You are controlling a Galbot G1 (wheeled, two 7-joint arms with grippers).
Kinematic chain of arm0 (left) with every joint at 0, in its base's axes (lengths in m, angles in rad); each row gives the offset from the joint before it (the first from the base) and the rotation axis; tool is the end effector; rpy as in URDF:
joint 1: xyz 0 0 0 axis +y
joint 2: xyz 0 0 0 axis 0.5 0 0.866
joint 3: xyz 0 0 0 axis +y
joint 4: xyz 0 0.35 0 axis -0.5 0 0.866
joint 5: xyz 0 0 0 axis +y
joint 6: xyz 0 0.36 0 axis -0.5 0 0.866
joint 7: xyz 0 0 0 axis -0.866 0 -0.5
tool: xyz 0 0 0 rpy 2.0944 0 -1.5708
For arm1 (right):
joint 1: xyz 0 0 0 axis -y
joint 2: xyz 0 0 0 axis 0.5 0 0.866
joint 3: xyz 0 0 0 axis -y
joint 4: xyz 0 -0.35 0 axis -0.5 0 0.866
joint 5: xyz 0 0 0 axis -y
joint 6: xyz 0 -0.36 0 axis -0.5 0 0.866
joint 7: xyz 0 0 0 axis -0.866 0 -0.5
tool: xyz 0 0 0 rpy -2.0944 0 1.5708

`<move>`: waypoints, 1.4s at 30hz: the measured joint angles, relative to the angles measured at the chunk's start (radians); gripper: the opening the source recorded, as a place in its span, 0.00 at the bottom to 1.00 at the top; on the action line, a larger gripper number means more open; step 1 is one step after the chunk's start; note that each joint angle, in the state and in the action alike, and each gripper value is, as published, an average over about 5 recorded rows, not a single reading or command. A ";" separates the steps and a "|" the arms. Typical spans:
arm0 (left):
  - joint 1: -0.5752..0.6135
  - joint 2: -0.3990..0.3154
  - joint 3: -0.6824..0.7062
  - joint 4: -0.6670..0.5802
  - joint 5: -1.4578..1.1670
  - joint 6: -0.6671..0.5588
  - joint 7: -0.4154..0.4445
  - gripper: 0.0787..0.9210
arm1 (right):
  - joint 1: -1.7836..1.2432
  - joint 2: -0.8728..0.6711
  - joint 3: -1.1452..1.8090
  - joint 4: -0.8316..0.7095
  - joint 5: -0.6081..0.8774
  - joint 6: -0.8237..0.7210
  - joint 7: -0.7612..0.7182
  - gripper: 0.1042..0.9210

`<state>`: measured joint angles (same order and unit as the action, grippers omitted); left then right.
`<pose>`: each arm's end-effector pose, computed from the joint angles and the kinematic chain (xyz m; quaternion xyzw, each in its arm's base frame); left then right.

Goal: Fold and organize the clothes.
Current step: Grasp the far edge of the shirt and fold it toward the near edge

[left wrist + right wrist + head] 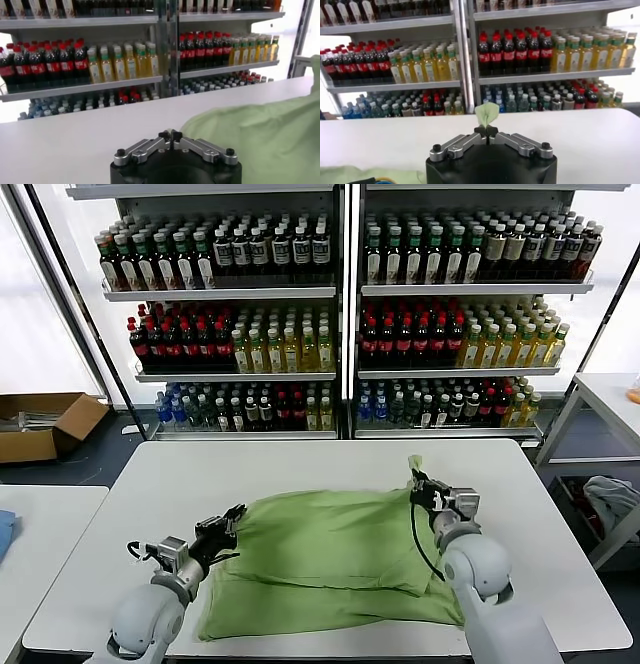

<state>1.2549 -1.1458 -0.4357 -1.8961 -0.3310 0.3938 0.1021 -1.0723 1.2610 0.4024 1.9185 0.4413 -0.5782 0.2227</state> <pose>0.2858 0.0696 -0.2916 -0.1458 -0.9745 -0.0399 0.1657 0.3301 -0.0303 -0.2373 0.0254 -0.9862 -0.0219 0.1622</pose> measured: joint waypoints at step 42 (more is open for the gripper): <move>0.189 -0.054 -0.036 -0.044 0.120 -0.037 0.035 0.01 | -0.348 0.016 0.061 0.124 -0.147 0.001 0.039 0.00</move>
<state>1.4439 -1.1996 -0.4718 -1.9404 -0.2107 0.3566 0.1375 -1.4202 1.2765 0.4636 2.0425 0.2941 -0.5774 0.2616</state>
